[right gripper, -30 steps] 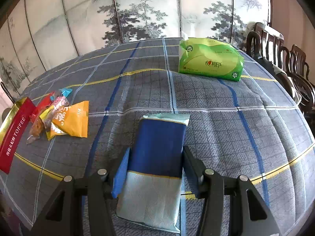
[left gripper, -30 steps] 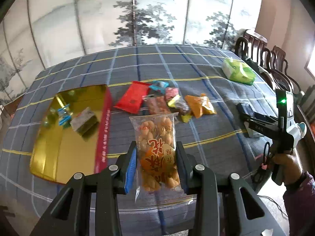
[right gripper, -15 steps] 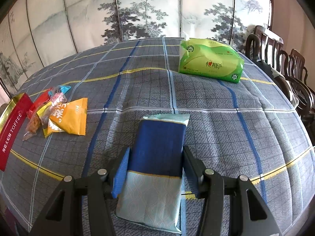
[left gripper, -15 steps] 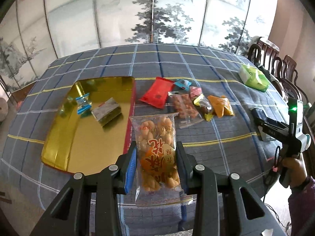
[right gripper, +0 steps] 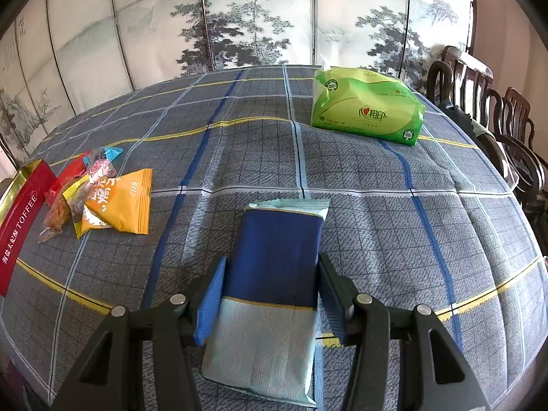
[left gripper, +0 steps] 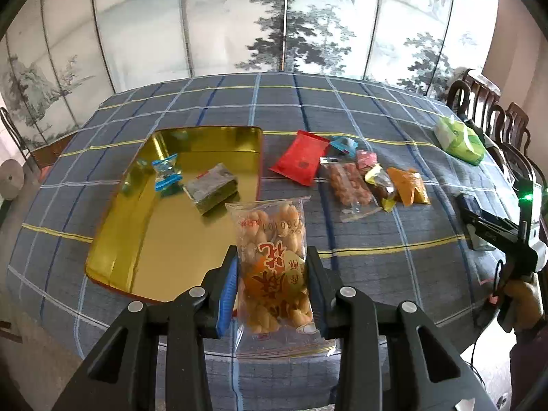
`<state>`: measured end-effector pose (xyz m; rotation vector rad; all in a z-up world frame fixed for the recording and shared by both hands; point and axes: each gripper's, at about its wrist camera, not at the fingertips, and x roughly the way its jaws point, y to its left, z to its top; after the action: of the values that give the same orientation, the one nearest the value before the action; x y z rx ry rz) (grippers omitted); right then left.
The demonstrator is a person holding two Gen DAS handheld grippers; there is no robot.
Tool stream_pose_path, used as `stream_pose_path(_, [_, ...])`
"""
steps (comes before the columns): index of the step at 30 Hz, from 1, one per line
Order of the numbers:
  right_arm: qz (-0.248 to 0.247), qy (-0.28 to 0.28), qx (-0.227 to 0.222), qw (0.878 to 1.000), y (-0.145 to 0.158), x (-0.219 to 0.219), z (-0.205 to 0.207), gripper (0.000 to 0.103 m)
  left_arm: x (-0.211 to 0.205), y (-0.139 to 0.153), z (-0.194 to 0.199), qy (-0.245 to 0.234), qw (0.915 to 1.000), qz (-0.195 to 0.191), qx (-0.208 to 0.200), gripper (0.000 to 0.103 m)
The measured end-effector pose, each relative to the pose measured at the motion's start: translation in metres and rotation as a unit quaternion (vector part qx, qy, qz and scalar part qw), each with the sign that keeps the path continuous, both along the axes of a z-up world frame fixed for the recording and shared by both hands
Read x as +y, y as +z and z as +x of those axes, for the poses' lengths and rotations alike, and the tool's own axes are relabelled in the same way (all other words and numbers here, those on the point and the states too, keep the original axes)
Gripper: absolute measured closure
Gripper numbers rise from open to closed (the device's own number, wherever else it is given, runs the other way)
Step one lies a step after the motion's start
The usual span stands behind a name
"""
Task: Organize snacks
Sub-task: 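Carry the peanut bag into the gold tin and open the left tool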
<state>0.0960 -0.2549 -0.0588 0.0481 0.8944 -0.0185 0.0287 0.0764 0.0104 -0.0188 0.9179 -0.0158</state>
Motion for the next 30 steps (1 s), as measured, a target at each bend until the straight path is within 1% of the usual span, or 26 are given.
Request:
stream_pose_path(18, [-0.005,0.0,0.0,1.0,0.0,0.001,-0.001,0.05,0.047,-0.015,0.018,0.055,0.9982,0.024,0.003,0.07])
stream_pose_path(28, [-0.008,0.0,0.0,1.0,0.0,0.0,-0.001,0.05,0.078,-0.027,0.037,0.079,0.9946,0.066,0.006,0.07])
stream_pose_path(30, [-0.01,0.0,0.0,1.0,0.0,0.0,-0.001,0.05,0.084,-0.029,0.041,0.083,0.9941,0.069,0.008,0.07])
